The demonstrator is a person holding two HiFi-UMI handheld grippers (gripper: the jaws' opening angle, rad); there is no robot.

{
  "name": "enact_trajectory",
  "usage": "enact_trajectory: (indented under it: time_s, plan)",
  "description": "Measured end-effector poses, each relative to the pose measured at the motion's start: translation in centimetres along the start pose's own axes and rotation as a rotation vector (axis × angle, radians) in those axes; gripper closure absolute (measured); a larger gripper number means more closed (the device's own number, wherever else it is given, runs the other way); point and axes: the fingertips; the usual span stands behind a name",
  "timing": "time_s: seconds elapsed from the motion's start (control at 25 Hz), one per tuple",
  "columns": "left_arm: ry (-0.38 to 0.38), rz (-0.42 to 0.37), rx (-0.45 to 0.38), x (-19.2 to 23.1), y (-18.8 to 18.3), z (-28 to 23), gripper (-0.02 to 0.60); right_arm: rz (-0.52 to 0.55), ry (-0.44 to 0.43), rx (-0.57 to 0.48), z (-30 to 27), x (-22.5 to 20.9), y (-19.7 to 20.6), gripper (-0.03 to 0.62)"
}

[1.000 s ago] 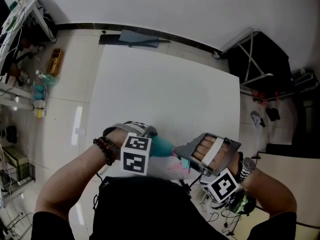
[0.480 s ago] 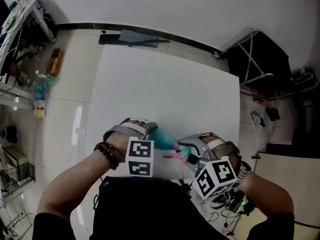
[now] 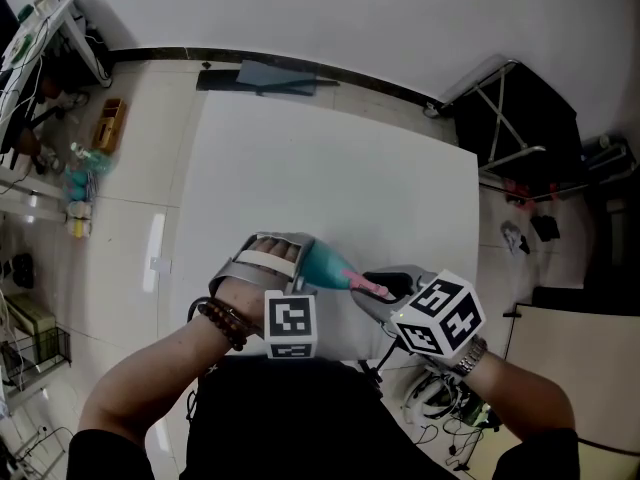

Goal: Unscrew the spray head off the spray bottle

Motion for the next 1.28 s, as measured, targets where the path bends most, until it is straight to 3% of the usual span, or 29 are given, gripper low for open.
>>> enact_trajectory:
  time_s: [0.24, 0.36, 0.52, 0.64, 0.8, 1.0, 1.28]
  plan:
    - [-0.117, -0.021, 0.051, 1.2, 0.4, -0.3, 0.202, -0.465, -0.277, -0.092, -0.2, -1.1, -0.1, 0.477]
    - [-0.129, -0.015, 0.048, 1.3, 0.5, -0.3, 0.202, -0.58, -0.359, -0.128, -0.2, -1.0, -0.2, 0.477]
    - [-0.089, 0.034, 0.015, 1.0, 0.2, -0.3, 0.201, -0.505, -0.313, -0.149, 0.2, -1.1, -0.6, 0.476]
    - [-0.053, 0.079, -0.012, 0.6, -0.2, -0.5, 0.201, -0.437, -0.278, -0.158, 0.5, -0.8, -0.7, 0.406]
    - [0.002, 0.15, -0.044, 0.2, -0.1, -1.1, 0.199, -0.386, -0.246, -0.177, 1.1, -0.9, -0.9, 0.367]
    - [0.106, 0.307, -0.152, -0.3, -0.3, -1.9, 0.199, -0.353, -0.216, -0.215, 1.9, -1.1, -1.3, 0.353]
    - [0.196, 0.545, -0.29, 0.3, -0.3, -3.1, 0.196, -0.289, -0.152, -0.283, 1.8, -0.7, -1.6, 0.352]
Point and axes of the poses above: the fingertips, and each gripper's own axes: z backward along the fingers, x to its left, y out of its underside, and after that the axes turned 13 degrees about x, right-handed
